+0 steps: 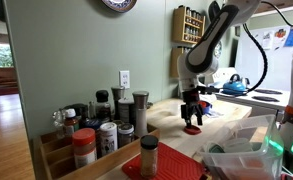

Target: Stack up the transparent bowl and put a lid on them

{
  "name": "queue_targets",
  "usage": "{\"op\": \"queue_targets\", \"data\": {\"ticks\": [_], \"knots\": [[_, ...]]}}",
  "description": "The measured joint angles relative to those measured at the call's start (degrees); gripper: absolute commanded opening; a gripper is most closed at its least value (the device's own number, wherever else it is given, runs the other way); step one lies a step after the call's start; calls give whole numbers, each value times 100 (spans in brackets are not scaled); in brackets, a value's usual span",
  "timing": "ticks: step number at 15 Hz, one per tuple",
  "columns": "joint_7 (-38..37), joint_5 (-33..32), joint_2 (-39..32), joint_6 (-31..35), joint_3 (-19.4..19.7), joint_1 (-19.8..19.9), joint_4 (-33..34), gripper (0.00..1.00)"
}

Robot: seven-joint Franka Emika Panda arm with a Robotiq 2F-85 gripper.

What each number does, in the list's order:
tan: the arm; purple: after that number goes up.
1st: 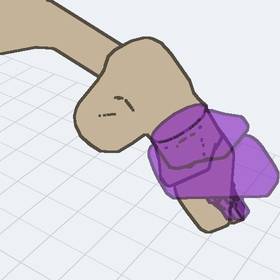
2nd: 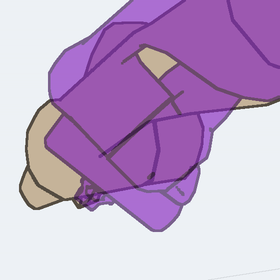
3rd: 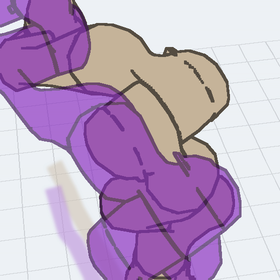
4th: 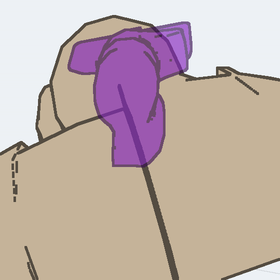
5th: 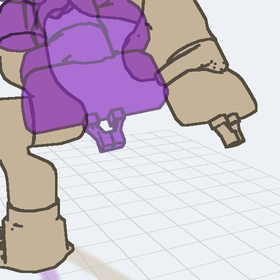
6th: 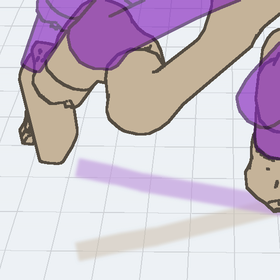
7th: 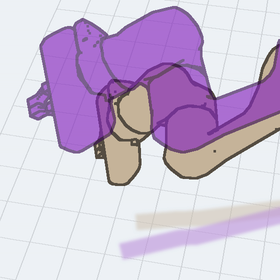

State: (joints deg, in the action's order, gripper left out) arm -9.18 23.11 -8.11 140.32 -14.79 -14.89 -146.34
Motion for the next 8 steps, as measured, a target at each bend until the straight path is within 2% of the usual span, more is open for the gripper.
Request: {"op": "queue_targets", "data": {"ticks": [8], "knots": [[-97,-97,-254,277,1,0,37,100]]}}
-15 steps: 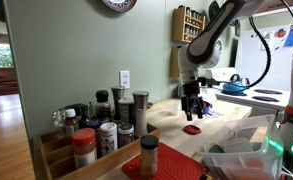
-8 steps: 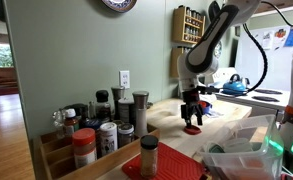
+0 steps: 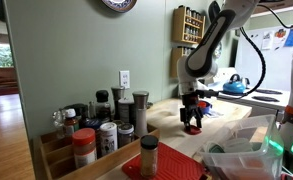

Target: Stack up the transparent bowl and put a lid on them

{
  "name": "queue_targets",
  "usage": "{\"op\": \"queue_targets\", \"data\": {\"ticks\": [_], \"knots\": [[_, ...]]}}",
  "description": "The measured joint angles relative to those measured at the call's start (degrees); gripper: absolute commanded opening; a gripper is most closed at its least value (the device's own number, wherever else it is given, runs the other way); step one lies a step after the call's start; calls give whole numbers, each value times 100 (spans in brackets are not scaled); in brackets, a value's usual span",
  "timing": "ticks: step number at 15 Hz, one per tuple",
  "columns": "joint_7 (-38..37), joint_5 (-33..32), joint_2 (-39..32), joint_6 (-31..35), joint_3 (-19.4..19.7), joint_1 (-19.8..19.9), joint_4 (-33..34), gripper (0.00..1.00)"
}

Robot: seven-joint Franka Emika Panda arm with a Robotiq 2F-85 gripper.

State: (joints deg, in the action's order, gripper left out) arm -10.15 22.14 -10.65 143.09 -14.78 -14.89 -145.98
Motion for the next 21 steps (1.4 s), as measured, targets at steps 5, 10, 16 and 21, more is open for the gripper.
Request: {"op": "queue_targets", "data": {"ticks": [5,10,16,21], "knots": [[-152,-179,-75,190,6,0,21,75],[-335,-355,-43,184,35,5,24,48],[-381,-386,-26,185,37,5,61,46],[-382,-445,-2,187,49,12,63,46]]}}
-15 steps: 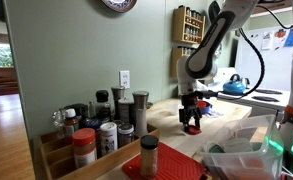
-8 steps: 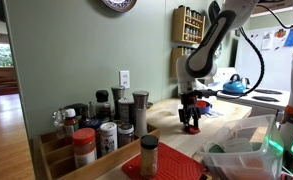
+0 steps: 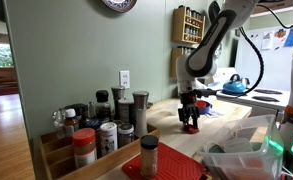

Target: Stack up the transparent bowl and put a lid on them

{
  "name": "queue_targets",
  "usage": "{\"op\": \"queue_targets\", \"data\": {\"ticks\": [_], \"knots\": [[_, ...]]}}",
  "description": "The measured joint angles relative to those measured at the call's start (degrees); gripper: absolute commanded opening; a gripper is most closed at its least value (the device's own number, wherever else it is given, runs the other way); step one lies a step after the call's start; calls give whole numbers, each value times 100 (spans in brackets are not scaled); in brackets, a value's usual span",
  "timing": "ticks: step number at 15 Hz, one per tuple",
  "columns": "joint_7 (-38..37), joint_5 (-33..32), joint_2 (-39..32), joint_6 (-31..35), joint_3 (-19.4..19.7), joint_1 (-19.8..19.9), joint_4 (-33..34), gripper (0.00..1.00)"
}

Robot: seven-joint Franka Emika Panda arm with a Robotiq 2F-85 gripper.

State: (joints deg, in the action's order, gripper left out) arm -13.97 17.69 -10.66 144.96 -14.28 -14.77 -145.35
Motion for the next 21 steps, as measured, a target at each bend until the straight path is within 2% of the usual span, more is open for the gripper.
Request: {"op": "queue_targets", "data": {"ticks": [6,10,13,17,21], "knots": [[0,-431,356,-206,105,44,8,46],[-21,-1115,898,-1073,200,92,263,46],[-16,-1599,1150,-1708,255,173,720,46],[78,-2034,1023,-2149,327,319,1412,46],[230,-2183,606,-2205,445,429,1869,46]]}}
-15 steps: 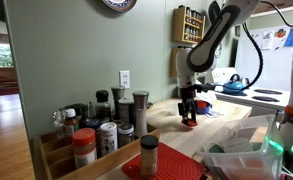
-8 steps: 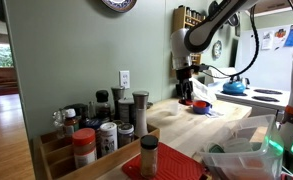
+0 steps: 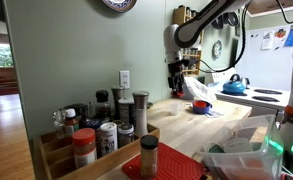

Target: Stack up the transparent bowl and put a lid on them

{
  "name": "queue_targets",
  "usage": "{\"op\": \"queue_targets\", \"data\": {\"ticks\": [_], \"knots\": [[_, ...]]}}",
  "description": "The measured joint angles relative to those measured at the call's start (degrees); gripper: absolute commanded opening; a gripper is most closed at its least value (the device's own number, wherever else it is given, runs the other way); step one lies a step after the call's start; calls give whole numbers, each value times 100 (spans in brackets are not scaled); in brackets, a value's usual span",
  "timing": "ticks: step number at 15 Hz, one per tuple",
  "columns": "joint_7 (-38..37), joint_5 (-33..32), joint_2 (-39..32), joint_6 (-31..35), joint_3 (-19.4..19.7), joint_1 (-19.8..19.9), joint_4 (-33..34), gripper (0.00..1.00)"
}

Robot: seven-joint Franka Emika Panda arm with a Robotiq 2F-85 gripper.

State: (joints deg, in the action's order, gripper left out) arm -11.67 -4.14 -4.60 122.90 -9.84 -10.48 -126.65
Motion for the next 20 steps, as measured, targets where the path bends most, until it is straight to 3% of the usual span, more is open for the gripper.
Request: {"op": "queue_targets", "data": {"ticks": [7,20], "knots": [[42,-38,-681,0,198,46,353,46],[42,-168,-1022,0,378,52,656,46]]}}
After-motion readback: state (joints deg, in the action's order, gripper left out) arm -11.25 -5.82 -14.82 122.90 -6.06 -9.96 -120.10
